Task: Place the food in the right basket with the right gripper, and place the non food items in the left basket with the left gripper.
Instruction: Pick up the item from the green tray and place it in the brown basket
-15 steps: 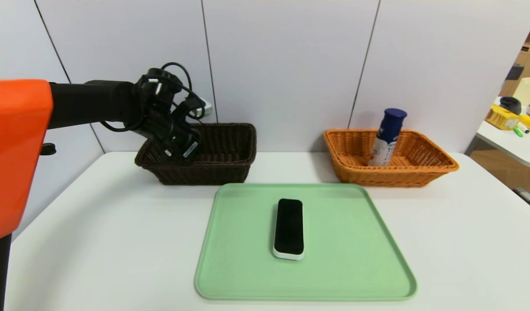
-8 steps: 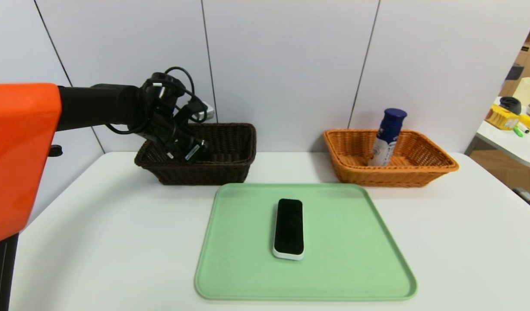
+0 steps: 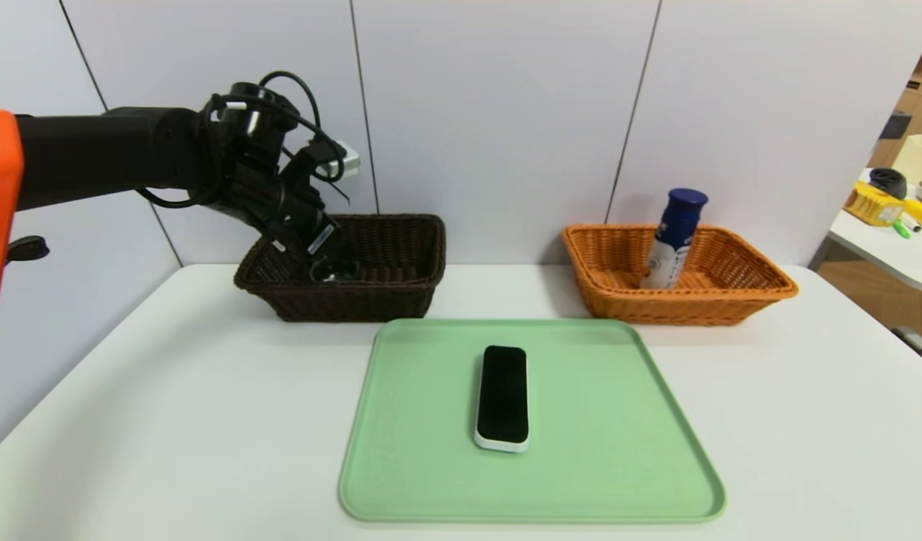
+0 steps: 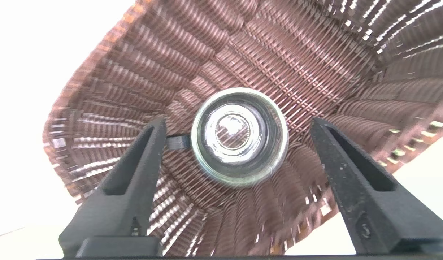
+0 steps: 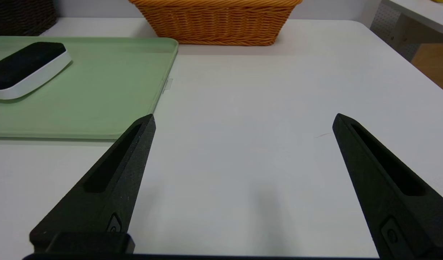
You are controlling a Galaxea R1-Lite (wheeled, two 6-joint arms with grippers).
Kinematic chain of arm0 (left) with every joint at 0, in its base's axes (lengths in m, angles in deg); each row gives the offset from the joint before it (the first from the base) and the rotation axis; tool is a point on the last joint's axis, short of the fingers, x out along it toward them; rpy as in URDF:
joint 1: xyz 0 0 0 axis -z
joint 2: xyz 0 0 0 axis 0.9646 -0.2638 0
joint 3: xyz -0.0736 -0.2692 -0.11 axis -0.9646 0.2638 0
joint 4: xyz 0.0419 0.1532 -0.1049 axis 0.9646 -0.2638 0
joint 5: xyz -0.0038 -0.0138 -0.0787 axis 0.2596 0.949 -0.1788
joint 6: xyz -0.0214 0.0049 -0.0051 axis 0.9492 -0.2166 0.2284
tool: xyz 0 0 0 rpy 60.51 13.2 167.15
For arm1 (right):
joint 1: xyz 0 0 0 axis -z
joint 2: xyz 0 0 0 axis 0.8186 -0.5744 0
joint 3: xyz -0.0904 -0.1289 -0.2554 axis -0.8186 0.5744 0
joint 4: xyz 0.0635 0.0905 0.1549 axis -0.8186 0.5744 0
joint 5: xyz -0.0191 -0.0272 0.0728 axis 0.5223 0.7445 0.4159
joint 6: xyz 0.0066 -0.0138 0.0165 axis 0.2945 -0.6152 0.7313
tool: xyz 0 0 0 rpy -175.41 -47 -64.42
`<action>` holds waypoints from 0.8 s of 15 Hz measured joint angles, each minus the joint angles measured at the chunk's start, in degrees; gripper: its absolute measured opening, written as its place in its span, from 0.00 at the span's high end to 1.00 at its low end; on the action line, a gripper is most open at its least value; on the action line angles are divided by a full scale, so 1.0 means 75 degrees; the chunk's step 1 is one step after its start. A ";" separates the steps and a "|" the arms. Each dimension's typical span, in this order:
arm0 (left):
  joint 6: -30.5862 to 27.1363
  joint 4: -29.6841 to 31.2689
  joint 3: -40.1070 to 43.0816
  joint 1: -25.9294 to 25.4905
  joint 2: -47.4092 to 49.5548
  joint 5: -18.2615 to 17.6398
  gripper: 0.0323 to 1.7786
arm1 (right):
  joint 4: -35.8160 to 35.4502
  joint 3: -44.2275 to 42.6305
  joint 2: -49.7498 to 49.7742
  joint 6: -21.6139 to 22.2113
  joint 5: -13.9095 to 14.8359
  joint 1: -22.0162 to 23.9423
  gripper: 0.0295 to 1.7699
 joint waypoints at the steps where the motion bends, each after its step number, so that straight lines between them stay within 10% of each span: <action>1: -0.0015 -0.0137 0.0015 0.0011 0.0150 -0.0003 0.17 | 0.0003 0.0000 0.0000 0.0003 0.0003 0.0000 0.04; 12: 0.0114 -0.0935 0.0904 0.1648 0.1595 0.0020 0.07 | 0.0003 0.0000 0.0000 0.0003 0.0000 0.0000 0.04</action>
